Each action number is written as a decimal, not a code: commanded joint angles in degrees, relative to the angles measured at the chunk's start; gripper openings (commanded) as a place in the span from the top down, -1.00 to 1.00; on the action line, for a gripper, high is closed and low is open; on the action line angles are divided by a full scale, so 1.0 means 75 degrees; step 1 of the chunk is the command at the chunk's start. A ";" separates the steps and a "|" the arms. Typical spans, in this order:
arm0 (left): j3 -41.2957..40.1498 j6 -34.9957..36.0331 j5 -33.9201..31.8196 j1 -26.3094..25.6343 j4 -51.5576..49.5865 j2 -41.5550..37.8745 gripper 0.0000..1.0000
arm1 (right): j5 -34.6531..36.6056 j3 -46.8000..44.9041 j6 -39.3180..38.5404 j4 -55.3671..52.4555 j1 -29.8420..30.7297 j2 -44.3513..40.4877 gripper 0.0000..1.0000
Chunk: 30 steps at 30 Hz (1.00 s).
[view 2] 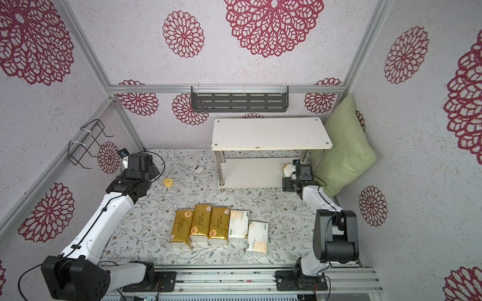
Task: Place the tissue boxes on the shelf by color
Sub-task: Place a box of tissues on the shelf.
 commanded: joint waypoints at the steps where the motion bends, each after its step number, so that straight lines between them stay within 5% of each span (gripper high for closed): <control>1: 0.0117 -0.0054 -0.0040 -0.0029 -0.0112 -0.0102 -0.95 | -0.0137 0.0390 -0.0186 0.0415 -0.0063 0.0087 -0.71; 30: 0.0046 -0.0076 -0.0137 -0.0041 -0.0154 -0.0090 -0.95 | -0.0535 0.1439 -0.0294 0.0713 -0.0297 0.1498 -0.75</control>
